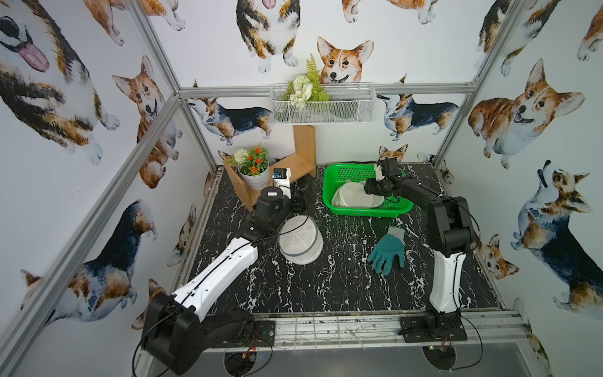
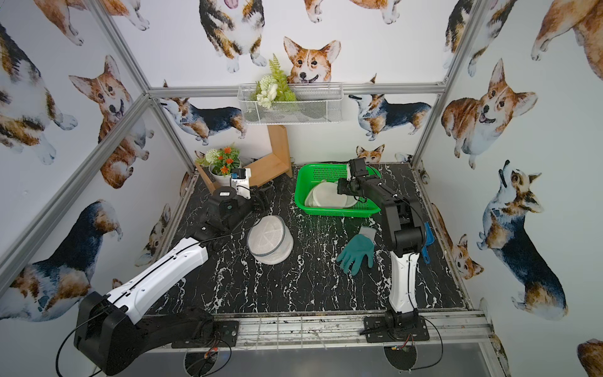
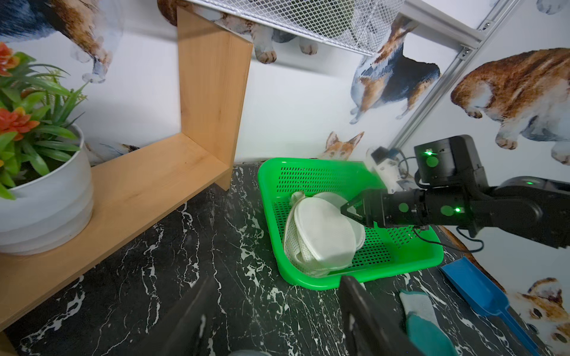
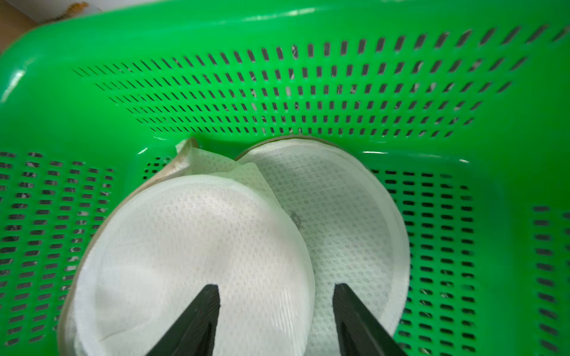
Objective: Turn the laundry bag inside out
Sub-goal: Pick up the laundry bag and place it in the bin.
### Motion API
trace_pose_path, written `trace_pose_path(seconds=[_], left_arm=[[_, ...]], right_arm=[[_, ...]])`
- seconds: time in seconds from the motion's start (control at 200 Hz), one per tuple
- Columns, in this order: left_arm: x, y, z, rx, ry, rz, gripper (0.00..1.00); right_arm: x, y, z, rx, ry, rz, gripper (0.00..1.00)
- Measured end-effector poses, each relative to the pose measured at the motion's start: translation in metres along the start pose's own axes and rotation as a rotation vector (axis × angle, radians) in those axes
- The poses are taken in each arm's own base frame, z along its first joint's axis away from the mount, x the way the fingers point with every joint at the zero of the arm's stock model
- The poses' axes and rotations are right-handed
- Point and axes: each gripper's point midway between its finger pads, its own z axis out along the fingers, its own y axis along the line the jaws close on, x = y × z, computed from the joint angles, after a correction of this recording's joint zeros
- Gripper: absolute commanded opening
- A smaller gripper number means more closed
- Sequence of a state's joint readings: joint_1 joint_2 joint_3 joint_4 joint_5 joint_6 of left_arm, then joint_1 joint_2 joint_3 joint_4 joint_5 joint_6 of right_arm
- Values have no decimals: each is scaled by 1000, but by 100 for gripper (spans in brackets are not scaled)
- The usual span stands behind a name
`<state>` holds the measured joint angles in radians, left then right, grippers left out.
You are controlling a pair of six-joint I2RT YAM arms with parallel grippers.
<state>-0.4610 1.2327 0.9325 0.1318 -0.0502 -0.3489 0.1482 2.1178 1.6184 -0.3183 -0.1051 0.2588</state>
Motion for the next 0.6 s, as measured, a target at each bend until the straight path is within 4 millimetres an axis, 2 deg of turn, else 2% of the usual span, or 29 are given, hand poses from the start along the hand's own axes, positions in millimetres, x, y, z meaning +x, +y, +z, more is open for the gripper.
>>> trace_pose_path(seconds=[0.05,0.165,0.29,0.365,0.5,0.601], left_arm=[[0,-2,3,1,4,-2,68],[-3,-6,9,4,4,0,68],[-5,-6,14,-7,1,1,68],[-3,-7,16,-8,6,0,68],[-1,-7,20,-8,14,1,67],[0,-7,21,-9,16,1,67]], right_arm=[[2,-2,8,3,13,2,60],[6,-6,19,12,34,6,59],[9,-10,23,23,48,9,59],[11,-14,23,38,49,11,55],[21,-15,29,23,78,19,40],[24,-12,31,1,89,27,23]])
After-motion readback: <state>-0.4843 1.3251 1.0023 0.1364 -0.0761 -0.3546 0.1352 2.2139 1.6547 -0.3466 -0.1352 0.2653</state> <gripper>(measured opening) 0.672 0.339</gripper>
